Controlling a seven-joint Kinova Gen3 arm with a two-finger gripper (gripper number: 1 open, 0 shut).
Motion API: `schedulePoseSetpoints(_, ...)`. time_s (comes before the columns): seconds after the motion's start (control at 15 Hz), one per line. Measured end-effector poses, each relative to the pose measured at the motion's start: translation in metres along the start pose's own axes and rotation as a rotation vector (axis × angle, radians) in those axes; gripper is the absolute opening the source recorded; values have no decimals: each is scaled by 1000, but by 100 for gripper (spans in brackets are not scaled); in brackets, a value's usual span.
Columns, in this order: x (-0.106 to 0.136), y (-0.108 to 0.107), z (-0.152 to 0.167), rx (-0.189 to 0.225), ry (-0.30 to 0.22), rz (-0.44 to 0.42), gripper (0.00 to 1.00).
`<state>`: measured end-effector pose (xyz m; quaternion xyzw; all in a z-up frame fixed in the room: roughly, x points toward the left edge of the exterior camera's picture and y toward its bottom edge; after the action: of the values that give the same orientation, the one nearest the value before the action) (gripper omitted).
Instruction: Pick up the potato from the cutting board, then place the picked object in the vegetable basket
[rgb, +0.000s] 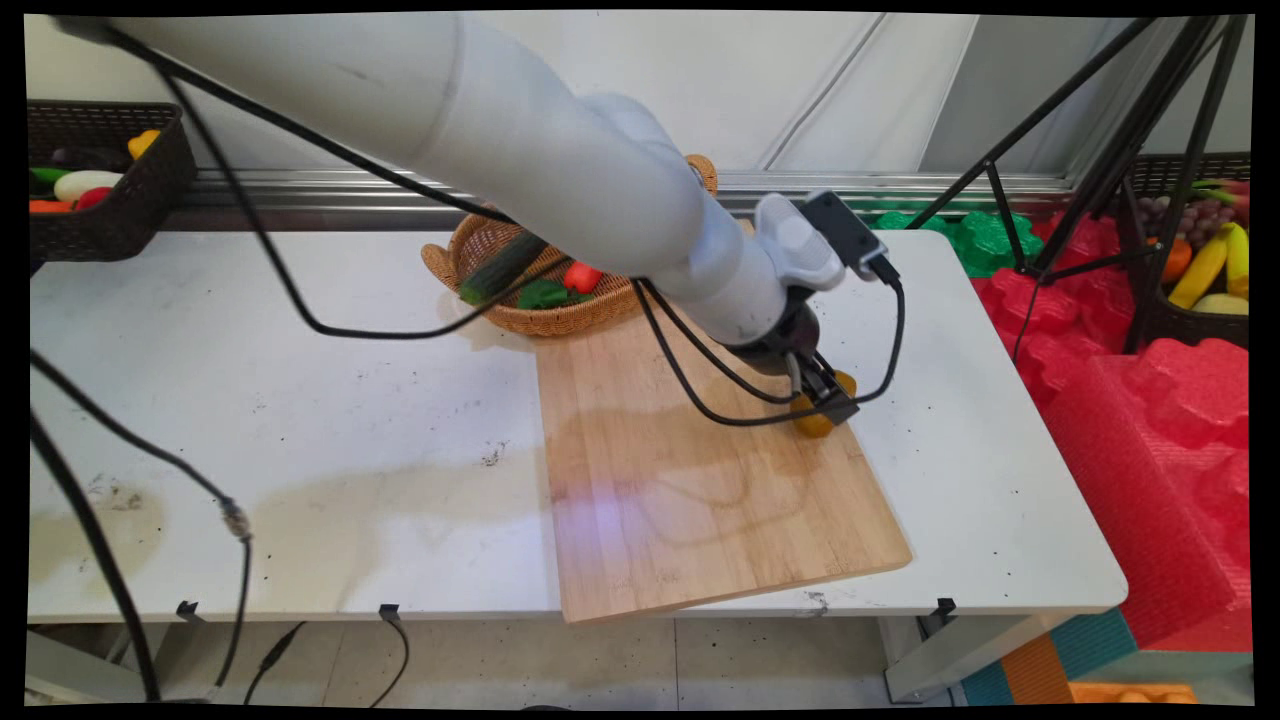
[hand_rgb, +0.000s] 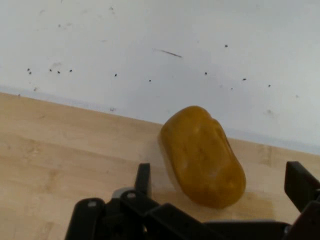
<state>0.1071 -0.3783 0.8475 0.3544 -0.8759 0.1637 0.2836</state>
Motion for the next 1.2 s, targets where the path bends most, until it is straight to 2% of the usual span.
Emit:
schedulePoseSetpoints(0.47,-1,6,52,19,-12,-6,100)
schedulePoseSetpoints(0.73,-5,8,69,31,-25,-11,100)
schedulePoseSetpoints(0.8,-6,8,72,35,-29,-13,0)
schedulePoseSetpoints(1.2,-9,11,76,56,-37,-33,0)
